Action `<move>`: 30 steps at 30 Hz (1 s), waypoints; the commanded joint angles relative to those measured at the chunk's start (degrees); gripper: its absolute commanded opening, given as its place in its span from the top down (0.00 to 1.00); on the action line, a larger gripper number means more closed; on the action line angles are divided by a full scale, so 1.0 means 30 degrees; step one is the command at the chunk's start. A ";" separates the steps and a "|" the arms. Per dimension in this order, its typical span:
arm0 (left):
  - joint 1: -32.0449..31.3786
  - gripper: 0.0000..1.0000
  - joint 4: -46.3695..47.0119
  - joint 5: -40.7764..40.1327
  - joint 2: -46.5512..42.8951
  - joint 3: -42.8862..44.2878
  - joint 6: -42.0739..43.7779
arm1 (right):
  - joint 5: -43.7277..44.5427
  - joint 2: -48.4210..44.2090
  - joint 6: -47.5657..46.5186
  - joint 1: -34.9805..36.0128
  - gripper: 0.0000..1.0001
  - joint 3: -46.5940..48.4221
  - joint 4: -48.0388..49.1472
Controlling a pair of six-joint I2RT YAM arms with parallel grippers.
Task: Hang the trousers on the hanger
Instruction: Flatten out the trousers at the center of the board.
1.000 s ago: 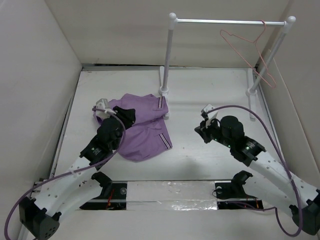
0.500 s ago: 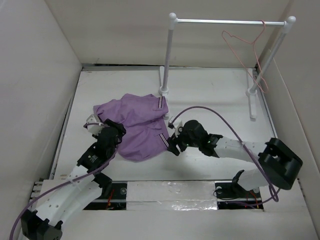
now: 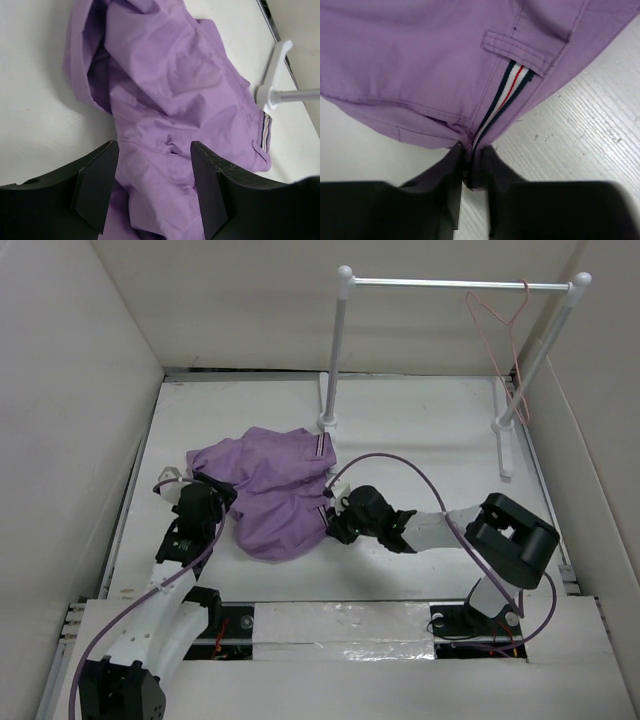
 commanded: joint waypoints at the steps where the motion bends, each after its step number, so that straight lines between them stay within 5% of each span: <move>1: 0.0462 0.44 0.1533 0.2017 -0.0548 -0.0199 0.1048 | 0.1168 -0.0273 0.0277 0.0198 0.97 0.0576 0.0559; 6: 0.0462 0.40 0.2352 0.2134 -0.0548 -0.0550 0.0757 | 0.2281 -0.3375 -0.1477 0.0608 1.00 0.3293 -0.2713; 14: 0.0462 0.38 0.3379 0.3451 -0.0576 -0.0111 0.0286 | 0.7145 -0.7191 -0.6458 0.0668 1.00 1.6930 -1.1499; 18: 0.0462 0.38 0.4021 0.4650 -0.0988 -0.0986 0.0522 | 0.8375 -0.6780 -0.7806 0.0491 1.00 2.0608 -1.3499; 30: -0.1759 0.34 0.8797 0.6238 0.4573 -0.3598 0.0639 | 0.8729 -0.6518 -0.7838 -0.0798 1.00 2.1054 -1.3648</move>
